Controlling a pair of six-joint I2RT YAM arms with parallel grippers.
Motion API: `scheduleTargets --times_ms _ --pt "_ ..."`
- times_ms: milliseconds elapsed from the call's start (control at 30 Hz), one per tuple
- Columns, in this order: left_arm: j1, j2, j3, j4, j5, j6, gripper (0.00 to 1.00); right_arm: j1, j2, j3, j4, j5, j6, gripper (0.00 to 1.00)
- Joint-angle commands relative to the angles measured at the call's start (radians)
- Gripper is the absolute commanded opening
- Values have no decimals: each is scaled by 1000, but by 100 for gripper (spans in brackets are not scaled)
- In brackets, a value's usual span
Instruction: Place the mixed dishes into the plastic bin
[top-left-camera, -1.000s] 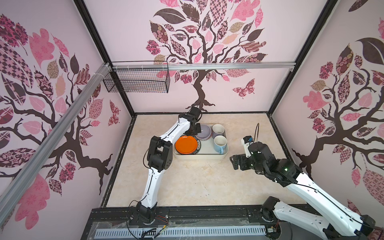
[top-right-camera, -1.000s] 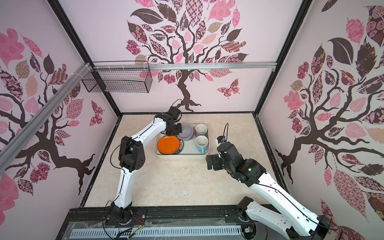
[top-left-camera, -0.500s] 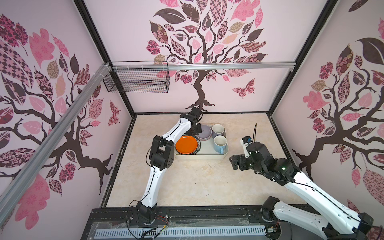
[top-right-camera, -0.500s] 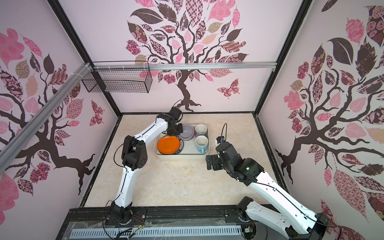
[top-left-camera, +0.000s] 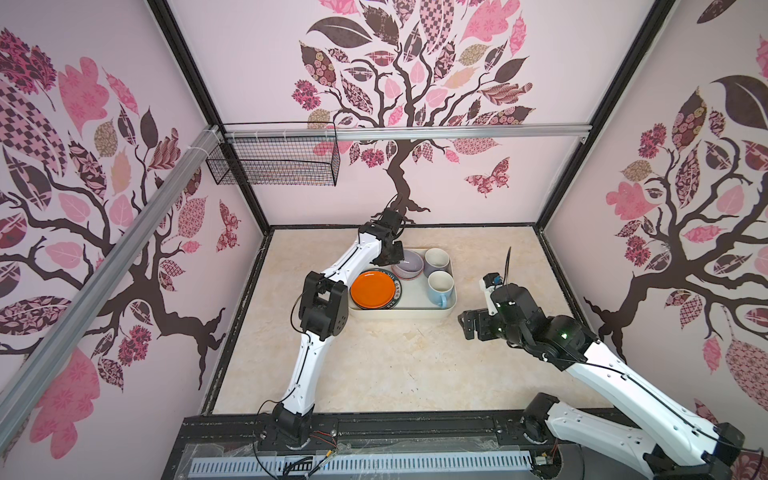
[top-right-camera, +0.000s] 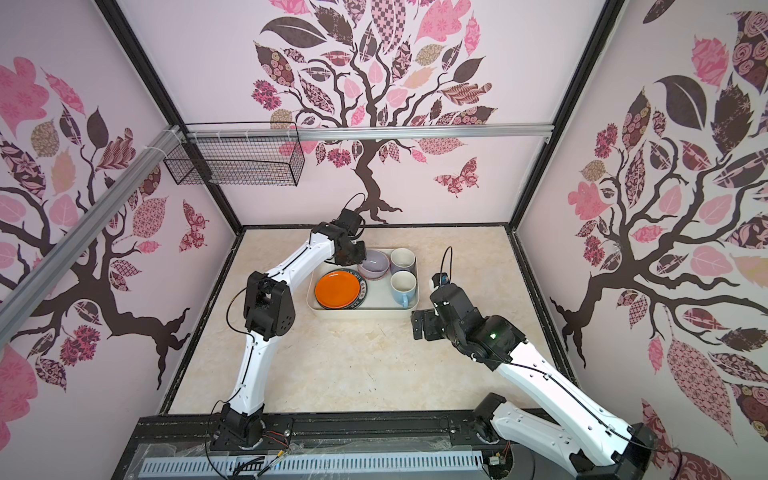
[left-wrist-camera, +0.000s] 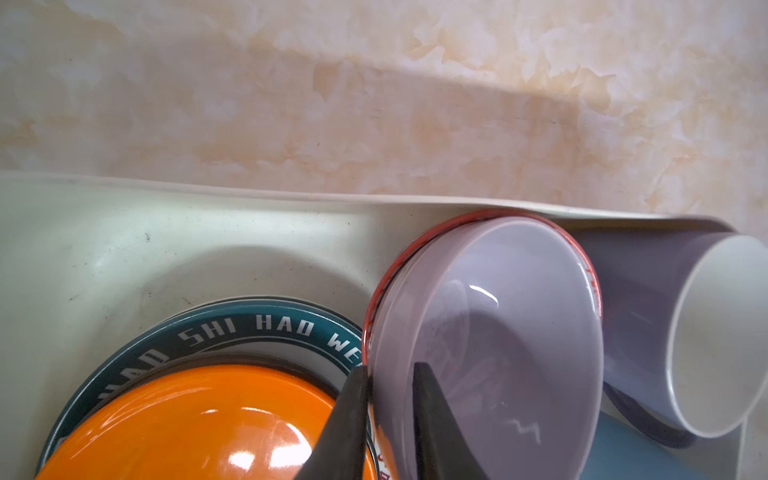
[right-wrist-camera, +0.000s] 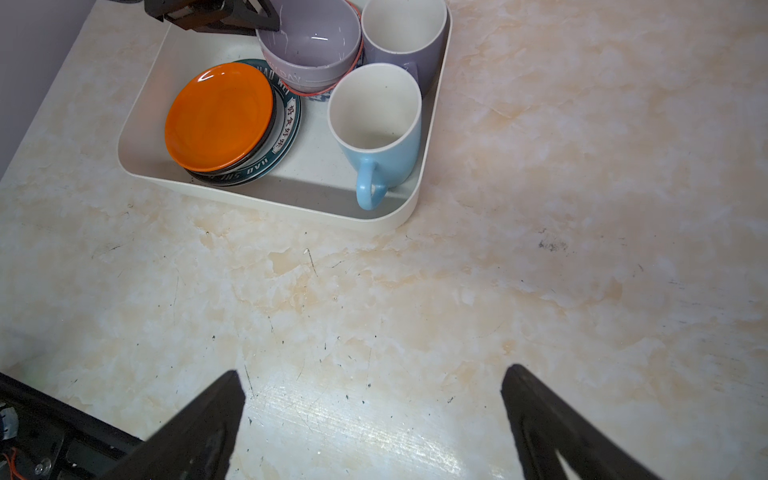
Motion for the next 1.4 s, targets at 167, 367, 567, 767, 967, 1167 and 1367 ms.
scheduleTargets --times_ms 167,367,567,767,967,1167,1367 --pt "-1 34 18 65 21 19 10 -5 17 2 0 10 14 100" --pt "-1 23 -1 79 29 23 11 -5 33 4 10 -2 16 100" --pt "-1 -30 -52 103 10 30 25 -5 45 2 23 -22 14 100" --pt "0 -78 -85 124 20 31 53 -5 28 7 18 -25 17 100" --pt "0 -171 -149 152 38 28 87 -4 16 21 3 -14 15 100" --pt "-2 -371 -372 201 21 18 98 -4 16 37 -6 39 -1 100" --pt "-12 -702 -792 296 -124 45 98 -5 16 -3 31 8 -9 100"
